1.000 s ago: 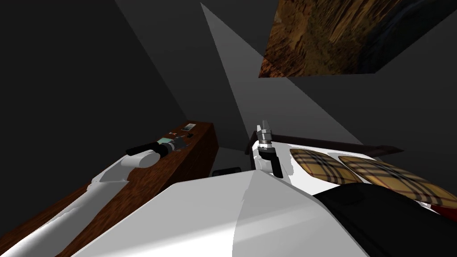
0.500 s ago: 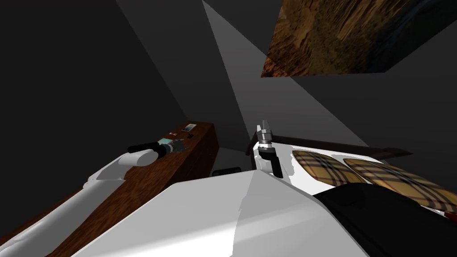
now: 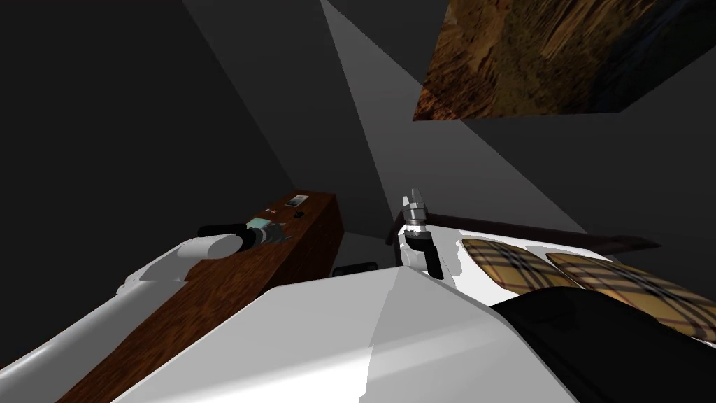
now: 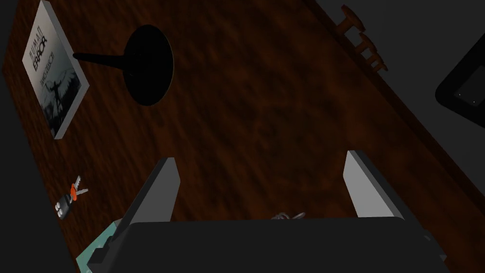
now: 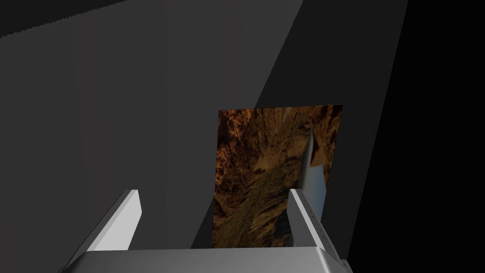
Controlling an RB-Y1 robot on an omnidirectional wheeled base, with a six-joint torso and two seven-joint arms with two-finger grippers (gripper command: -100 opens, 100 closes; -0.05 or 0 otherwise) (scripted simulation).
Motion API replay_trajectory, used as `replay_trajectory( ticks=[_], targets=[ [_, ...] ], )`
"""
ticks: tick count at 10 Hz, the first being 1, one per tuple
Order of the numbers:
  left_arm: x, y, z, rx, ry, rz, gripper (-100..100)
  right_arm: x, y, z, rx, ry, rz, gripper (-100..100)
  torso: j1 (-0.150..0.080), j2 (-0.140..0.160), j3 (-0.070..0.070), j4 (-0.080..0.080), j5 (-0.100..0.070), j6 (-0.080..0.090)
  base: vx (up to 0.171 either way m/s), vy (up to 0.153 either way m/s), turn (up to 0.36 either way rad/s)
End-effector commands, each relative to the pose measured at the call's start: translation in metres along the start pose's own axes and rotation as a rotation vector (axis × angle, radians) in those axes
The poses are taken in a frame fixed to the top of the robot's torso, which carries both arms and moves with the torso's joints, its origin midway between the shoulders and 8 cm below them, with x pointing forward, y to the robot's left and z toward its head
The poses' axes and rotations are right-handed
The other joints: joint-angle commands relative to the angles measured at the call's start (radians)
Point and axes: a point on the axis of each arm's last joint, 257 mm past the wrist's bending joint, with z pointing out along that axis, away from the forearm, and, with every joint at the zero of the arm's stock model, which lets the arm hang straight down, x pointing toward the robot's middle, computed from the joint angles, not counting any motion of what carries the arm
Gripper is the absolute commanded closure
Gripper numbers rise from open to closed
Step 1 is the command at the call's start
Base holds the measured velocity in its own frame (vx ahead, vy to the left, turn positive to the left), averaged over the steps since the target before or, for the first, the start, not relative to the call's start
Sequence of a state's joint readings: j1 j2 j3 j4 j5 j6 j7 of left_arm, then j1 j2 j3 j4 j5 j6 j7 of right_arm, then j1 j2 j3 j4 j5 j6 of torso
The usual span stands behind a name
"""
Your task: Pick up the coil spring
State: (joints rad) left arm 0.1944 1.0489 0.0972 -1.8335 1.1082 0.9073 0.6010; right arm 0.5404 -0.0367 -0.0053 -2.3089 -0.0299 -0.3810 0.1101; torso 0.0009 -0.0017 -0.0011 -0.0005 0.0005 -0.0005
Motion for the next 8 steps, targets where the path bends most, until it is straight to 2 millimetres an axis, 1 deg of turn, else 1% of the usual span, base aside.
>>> replay_trajectory(
  ticks=[1, 2, 3, 4, 5, 6, 7, 8],
  targets=[
    [-0.016, 0.005, -0.001, -0.049, -0.044, -0.036, -100, 0.0, 0.0, 0.0, 0.0, 0.0, 0.0, 0, 0.0, 0.0, 0.0, 0.0, 0.0, 0.0, 0.06, 0.011, 0.023],
    [-0.019, 0.011, -0.002, -0.069, -0.058, -0.036, -100, 0.0, 0.0, 0.0, 0.0, 0.0, 0.0, 0, 0.0, -0.001, -0.001, 0.0, 0.0, 0.0, 0.052, 0.013, 0.011],
    [-0.031, 0.013, -0.005, -0.101, -0.09, -0.065, -100, 0.0, 0.0, 0.0, 0.0, 0.0, 0.0, 0, 0.0, -0.001, -0.001, 0.0, 0.0, 0.0, 0.05, 0.015, 0.022],
    [-0.034, 0.018, -0.006, -0.119, -0.102, -0.065, -100, 0.0, 0.0, 0.0, 0.0, 0.0, 0.0, 0, 0.0, -0.001, -0.001, 0.0, 0.0, 0.0, 0.041, 0.015, 0.01],
    [-0.045, 0.021, -0.009, -0.148, -0.134, -0.091, -100, 0.0, 0.0, 0.0, 0.0, 0.0, 0.0, 0, 0.0, -0.001, 0.0, 0.0, 0.0, 0.0, 0.048, 0.017, 0.014],
    [-0.048, 0.025, -0.01, -0.163, -0.144, -0.092, -100, 0.0, 0.0, 0.0, 0.0, 0.0, 0.0, 0, 0.0, -0.001, 0.0, 0.0, 0.0, 0.0, 0.041, 0.013, 0.01],
    [-0.059, 0.029, -0.015, -0.195, -0.177, -0.116, -100, 0.0, 0.0, 0.0, 0.0, 0.0, 0.0, 0, 0.0, 0.0, 0.0, 0.0, 0.0, 0.0, 0.05, 0.015, 0.018],
    [-0.06, 0.031, -0.016, -0.202, -0.183, -0.116, -100, 0.0, 0.0, 0.0, 0.0, 0.0, 0.0, 0, 0.0, -0.001, 0.0, 0.0, 0.0, 0.0, 0.041, 0.011, 0.005]
  ],
)
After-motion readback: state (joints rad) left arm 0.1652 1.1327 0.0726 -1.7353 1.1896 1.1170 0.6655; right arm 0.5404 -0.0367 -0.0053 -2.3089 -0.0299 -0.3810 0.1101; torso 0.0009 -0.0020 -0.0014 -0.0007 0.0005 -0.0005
